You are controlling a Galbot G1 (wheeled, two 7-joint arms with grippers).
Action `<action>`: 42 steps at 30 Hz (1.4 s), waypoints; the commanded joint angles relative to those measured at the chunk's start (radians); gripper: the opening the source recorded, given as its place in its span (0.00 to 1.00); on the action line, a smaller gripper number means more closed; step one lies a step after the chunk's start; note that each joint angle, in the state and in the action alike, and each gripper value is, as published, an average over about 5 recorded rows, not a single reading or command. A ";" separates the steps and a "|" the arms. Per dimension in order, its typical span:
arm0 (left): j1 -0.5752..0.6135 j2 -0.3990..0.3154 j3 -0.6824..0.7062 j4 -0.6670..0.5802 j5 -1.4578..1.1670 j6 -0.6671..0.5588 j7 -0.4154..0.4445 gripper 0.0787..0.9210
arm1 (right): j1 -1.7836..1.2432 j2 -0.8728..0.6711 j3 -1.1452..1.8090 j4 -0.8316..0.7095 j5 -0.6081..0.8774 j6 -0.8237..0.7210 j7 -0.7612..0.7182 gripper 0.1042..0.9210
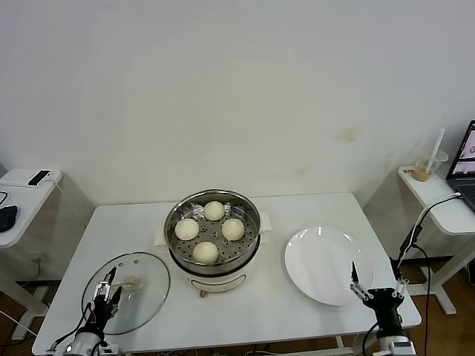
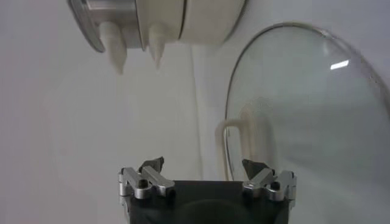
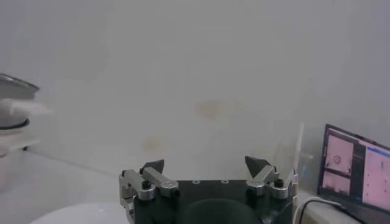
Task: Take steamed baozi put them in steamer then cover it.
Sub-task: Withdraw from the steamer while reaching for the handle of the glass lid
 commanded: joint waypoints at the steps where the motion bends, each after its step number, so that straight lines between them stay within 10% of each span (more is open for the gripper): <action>1: -0.064 0.011 0.010 0.053 0.006 0.004 0.002 0.88 | -0.020 0.006 0.001 0.006 -0.009 0.006 0.001 0.88; 23: -0.171 -0.010 0.029 0.137 -0.014 0.006 -0.008 0.87 | -0.021 0.010 -0.007 -0.031 -0.036 0.016 0.001 0.88; 42: -0.097 -0.010 0.012 0.069 -0.070 -0.009 -0.065 0.24 | -0.012 0.002 -0.020 -0.028 -0.033 0.010 0.002 0.88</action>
